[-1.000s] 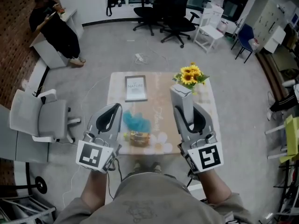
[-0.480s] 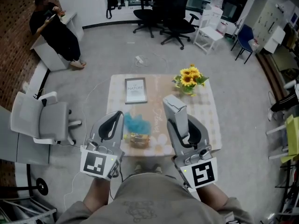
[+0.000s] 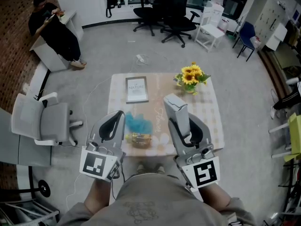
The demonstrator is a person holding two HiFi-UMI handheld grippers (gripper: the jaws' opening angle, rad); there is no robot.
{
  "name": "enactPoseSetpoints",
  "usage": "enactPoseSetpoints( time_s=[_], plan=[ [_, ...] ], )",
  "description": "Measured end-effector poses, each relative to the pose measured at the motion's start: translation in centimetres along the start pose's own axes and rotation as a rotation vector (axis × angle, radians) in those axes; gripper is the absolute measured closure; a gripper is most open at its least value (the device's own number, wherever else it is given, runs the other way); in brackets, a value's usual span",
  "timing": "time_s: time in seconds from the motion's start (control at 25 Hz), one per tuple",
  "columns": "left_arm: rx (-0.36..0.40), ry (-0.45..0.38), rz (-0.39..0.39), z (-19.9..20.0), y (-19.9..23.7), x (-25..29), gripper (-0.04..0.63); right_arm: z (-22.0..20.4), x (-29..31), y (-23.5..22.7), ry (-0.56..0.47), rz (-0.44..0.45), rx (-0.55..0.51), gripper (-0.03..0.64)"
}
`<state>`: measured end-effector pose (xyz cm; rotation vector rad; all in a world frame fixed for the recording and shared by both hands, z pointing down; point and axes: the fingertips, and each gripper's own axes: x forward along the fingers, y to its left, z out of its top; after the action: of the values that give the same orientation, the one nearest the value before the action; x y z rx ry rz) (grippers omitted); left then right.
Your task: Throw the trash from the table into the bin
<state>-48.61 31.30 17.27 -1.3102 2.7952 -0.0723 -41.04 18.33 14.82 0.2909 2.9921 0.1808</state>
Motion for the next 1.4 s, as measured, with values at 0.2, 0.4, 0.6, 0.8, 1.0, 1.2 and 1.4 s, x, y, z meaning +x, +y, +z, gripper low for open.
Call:
enactPoseSetpoints(
  time_s=[0.2,0.4,0.6,0.8,1.0,1.2,1.4],
  plan=[
    [-0.001,0.007,-0.006,-0.3,0.2,0.1,0.588,-0.7,0.2,0.1,0.017,0.0,0.0,0.48],
    [-0.006,0.02,-0.02,-0.8,0.1,0.3,0.588,-1.5,0.5,-0.2,0.034,-0.01,0.017,0.48],
    [-0.012,0.023,-0.053,-1.1,-0.1,0.8,0.588,-1.6,0.3,-0.7,0.046,-0.044,0.003,0.48],
    [-0.023,0.012,-0.119,-1.1,-0.8,2.0,0.588,-1.7,-0.3,-1.5,0.066,-0.11,-0.022,0.48],
    [-0.031,-0.011,-0.225,-1.0,-2.8,4.1,0.588,-2.0,-2.0,-3.6,0.091,-0.225,-0.034,0.48],
    [-0.054,-0.024,-0.364,-0.2,-6.5,5.5,0.588,-0.8,-6.2,-6.3,0.124,-0.387,-0.065,0.48],
    [-0.097,-0.049,-0.606,0.6,-13.7,6.9,0.588,0.8,-14.9,-8.2,0.191,-0.65,-0.148,0.48]
  ],
)
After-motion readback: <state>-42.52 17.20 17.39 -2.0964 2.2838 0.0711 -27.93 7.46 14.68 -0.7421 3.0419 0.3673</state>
